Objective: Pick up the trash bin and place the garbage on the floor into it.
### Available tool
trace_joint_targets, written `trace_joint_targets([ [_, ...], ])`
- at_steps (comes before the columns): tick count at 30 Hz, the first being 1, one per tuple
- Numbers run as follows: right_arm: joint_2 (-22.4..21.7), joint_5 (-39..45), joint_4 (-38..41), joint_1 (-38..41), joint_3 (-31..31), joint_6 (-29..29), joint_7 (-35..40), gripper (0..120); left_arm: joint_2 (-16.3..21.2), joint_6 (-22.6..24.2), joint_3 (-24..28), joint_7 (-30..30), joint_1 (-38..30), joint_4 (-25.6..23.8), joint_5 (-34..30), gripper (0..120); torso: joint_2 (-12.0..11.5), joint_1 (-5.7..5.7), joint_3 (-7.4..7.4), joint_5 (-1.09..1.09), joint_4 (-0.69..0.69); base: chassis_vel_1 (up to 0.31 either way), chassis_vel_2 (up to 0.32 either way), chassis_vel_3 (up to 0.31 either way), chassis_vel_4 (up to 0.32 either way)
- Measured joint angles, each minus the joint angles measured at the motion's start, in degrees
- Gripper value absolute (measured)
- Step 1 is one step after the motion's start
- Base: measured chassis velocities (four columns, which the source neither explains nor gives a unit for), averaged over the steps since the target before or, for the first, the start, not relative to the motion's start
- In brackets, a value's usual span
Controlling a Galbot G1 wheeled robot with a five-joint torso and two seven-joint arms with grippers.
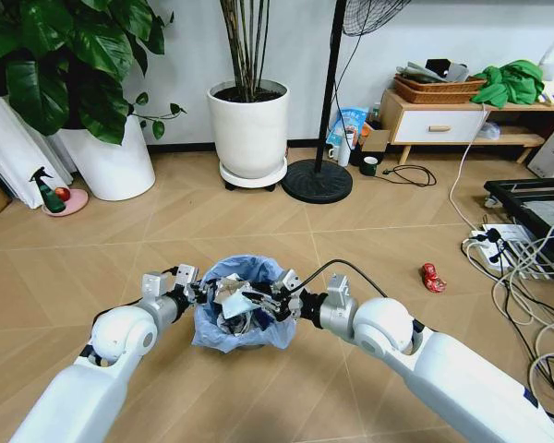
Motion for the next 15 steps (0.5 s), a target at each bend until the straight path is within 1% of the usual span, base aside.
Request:
trace_joint_targets([
  [1,0.00,0.00,0.00,0.00,0.00,0.00,0.00,41,0.00,0.00,0.00,0.00,0.00,0.00,0.00,1,0.00,0.00,0.00,0.00,0.00,0.000,0.000,0.000,0.000],
  [4,0.22,0.04,0.11,0.04,1.54,0.04,0.98,55,-0.01,-0.02,-0.11,0.00,0.09,-0.04,0.00,1,0.00,0.00,0.00,0.00,0.00,0.000,0.000,0.000,0.000],
  [5,0.22,0.04,0.11,0.04,1.54,0.04,0.98,55,-0.01,-0.02,-0.11,0.00,0.09,-0.04,0.00,1,0.00,0.00,0.00,0.00,0.00,0.000,0.000,0.000,0.000],
  [7,0.28,0.11,0.32,-0.31,3.23,0.04,1.83,62,-0.03,-0.06,-0.22,0.00,0.18,-0.04,0.04,1,0.00,0.00,0.00,0.00,0.00,0.000,0.000,0.000,0.000],
  [9,0.05,0.22,1.09,-1.43,6.35,0.24,3.36,73,-0.07,-0.10,-0.42,0.00,0.24,-0.05,0.08,1,0.00,0.00,0.00,0.00,0.00,0.000,0.000,0.000,0.000],
  [10,0.05,0.22,1.09,-1.43,6.35,0.24,3.36,73,-0.07,-0.10,-0.42,0.00,0.24,-0.05,0.08,1,0.00,0.00,0.00,0.00,0.00,0.000,0.000,0.000,0.000],
  [13,-0.50,1.10,2.09,-3.02,9.56,0.78,5.67,87,-0.19,-0.12,-0.65,0.00,0.36,-0.13,0.09,1,0.00,0.00,0.00,0.00,0.00,0.000,0.000,0.000,0.000],
  [14,-0.65,1.54,2.29,-3.37,10.11,0.80,6.00,90,-0.23,-0.13,-0.67,0.00,0.39,-0.14,0.10,1,0.00,0.00,0.00,0.00,-0.01,0.000,0.000,0.000,0.000],
  [15,-0.65,1.54,2.29,-3.37,10.11,0.80,6.00,90,-0.23,-0.13,-0.67,0.00,0.39,-0.14,0.10,1,0.00,0.00,0.00,0.00,-0.01,0.000,0.000,0.000,0.000],
])
